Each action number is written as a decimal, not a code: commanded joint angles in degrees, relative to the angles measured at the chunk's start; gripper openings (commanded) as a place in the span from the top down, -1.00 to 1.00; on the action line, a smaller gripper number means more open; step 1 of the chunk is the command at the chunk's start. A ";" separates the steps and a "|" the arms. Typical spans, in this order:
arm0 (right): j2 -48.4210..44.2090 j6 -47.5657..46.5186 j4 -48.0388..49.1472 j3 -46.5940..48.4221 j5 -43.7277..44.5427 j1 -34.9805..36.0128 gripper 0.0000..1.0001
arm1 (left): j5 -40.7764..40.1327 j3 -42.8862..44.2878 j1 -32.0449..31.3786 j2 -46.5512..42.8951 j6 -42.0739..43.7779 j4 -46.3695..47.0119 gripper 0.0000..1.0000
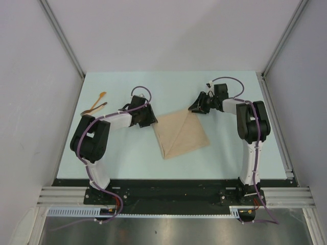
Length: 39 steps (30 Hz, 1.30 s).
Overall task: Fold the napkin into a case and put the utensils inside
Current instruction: Smooth out the upper triangle-folded napkin at the center of the board.
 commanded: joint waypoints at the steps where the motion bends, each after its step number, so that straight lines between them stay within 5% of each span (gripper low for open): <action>1: 1.57 2.80 2.76 2.91 -0.35 -0.31 0.20 | 0.76 0.71 0.64 0.81 0.12 1.93 -0.05; 9: 3.24 4.56 3.37 4.58 -0.08 -0.49 0.30 | 1.03 -0.61 0.91 0.37 0.11 2.72 0.10; 16: 3.50 3.60 2.41 4.06 0.71 -1.10 0.65 | 1.03 -1.75 1.52 0.11 -0.06 3.60 0.24; 28: 6.32 1.31 1.44 5.99 -0.35 -1.28 0.95 | 4.10 -3.86 3.28 -0.16 -1.03 7.81 0.41; 35: 3.42 -1.93 -5.85 9.15 1.84 -1.28 0.51 | 5.86 -3.78 3.45 -0.77 -1.47 9.58 0.07; 39: -1.49 -3.69 -10.68 7.67 4.83 -1.28 0.23 | 4.90 -4.31 3.45 -0.95 -1.65 10.28 0.17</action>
